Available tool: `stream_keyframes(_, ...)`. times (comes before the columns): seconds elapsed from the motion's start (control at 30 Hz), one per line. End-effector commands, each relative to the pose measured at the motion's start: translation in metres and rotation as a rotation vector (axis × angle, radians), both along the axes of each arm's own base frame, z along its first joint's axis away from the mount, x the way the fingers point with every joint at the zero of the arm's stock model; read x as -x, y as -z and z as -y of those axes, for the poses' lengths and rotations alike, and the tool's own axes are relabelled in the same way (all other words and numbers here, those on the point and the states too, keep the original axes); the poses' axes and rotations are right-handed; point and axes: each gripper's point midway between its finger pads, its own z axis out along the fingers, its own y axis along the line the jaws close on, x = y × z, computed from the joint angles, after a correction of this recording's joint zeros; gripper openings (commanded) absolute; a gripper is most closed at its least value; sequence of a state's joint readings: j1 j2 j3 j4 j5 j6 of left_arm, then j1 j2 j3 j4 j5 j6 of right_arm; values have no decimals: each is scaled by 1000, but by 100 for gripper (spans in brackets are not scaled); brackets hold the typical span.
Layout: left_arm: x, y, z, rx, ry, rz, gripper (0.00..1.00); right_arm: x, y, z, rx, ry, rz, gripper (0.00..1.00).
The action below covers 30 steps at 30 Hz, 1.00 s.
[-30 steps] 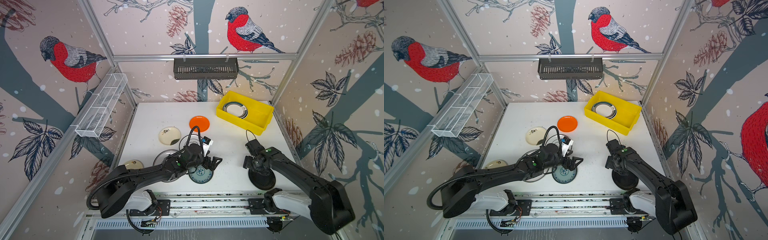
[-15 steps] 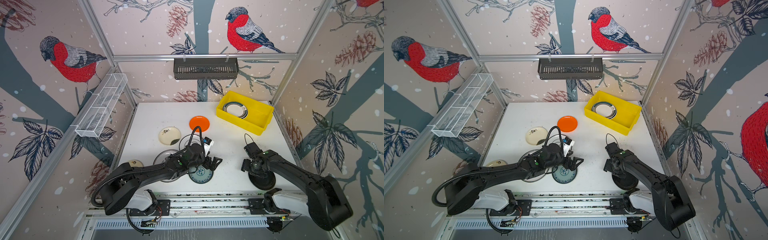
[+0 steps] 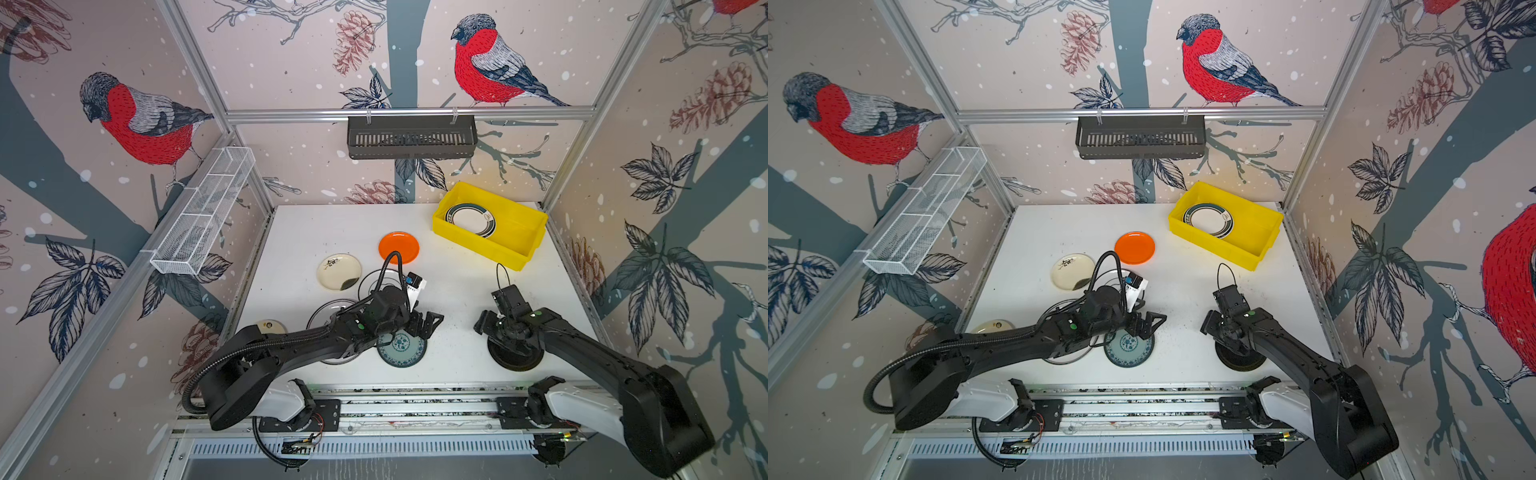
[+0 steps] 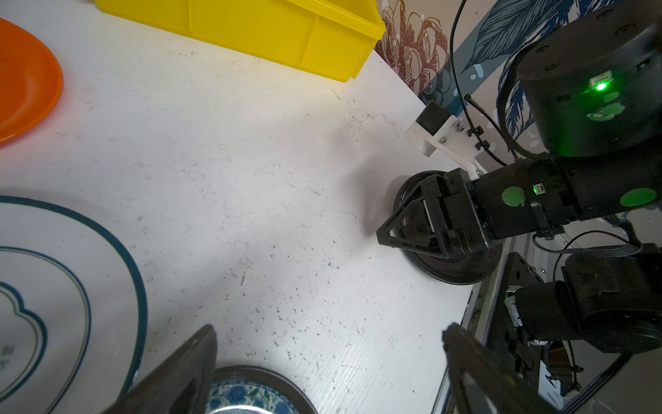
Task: Place the plates into the plastic bin on the countertop
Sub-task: Move the plate to the bottom-right of the table.
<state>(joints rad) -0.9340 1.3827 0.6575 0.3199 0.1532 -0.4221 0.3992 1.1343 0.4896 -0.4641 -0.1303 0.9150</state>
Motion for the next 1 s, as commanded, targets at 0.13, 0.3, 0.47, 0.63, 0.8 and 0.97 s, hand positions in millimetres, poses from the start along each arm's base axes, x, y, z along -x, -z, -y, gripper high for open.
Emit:
stream_keyframes(0.13,-4,-1,2,-1,-13,0,98,-6,-6,-19,-138,3,17,68)
stream_keyframes(0.3,-5,1,3,-1,-16,-5,98,-21,-8,-27,-177,2,40,68)
stream_keyframes(0.47,-7,2,-1,-29,-29,2,98,-39,-13,-36,-264,-1,63,68)
stream_keyframes(0.63,-9,-1,-8,-49,-52,18,98,-59,-12,-27,-224,10,77,66)
stream_keyframes(0.8,-11,-4,-12,-55,-72,31,98,-85,-26,-20,-181,21,143,66)
stream_keyframes(0.97,-12,-5,-11,-53,-72,25,98,-100,-37,-19,-130,13,179,66)
